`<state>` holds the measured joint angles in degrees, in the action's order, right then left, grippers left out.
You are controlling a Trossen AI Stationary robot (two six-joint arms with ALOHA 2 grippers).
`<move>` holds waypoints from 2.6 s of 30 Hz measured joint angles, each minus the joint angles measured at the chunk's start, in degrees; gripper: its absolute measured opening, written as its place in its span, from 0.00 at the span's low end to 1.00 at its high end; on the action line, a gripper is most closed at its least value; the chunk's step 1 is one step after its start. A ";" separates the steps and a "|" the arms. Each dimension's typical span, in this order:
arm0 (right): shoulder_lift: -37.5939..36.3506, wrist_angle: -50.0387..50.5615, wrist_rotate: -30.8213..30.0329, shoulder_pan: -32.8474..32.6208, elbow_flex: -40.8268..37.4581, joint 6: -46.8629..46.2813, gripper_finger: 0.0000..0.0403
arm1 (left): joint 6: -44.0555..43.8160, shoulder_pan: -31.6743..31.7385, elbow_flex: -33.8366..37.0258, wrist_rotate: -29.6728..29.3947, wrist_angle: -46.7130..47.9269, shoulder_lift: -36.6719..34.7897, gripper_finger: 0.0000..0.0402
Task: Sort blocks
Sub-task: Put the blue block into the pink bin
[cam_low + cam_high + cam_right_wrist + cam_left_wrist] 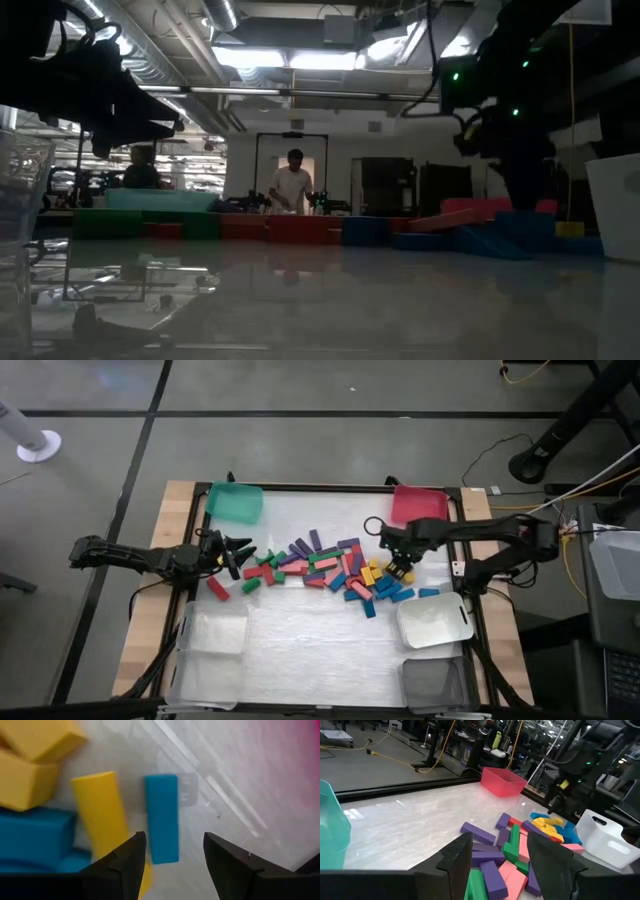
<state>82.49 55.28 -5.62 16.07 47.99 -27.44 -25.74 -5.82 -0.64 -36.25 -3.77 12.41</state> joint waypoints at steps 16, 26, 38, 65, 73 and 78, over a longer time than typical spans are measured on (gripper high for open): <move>0.91 -5.42 4.88 6.45 0.00 5.42 0.49 | 1.20 0.00 0.00 0.00 0.10 -0.01 0.44; 0.91 -5.57 5.49 6.41 -0.02 5.43 0.49 | 1.31 0.00 0.00 0.00 0.13 -0.01 0.44; 3.48 -5.96 7.54 6.41 -0.04 6.77 0.49 | 1.29 0.00 0.00 0.00 0.15 -0.01 0.44; 9.52 -5.37 8.88 6.43 6.74 11.17 0.24 | 1.22 0.00 0.00 0.00 0.15 0.00 0.44; 9.50 2.22 0.28 6.92 21.87 22.21 0.29 | 0.78 -0.01 0.00 0.00 0.13 0.01 0.44; 9.43 8.18 -11.08 11.14 29.18 27.70 0.29 | 0.68 0.00 0.00 0.00 0.13 -0.01 0.44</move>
<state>91.92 63.47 -16.70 27.22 77.17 0.26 -25.06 -5.82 -0.64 -36.25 -3.64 12.40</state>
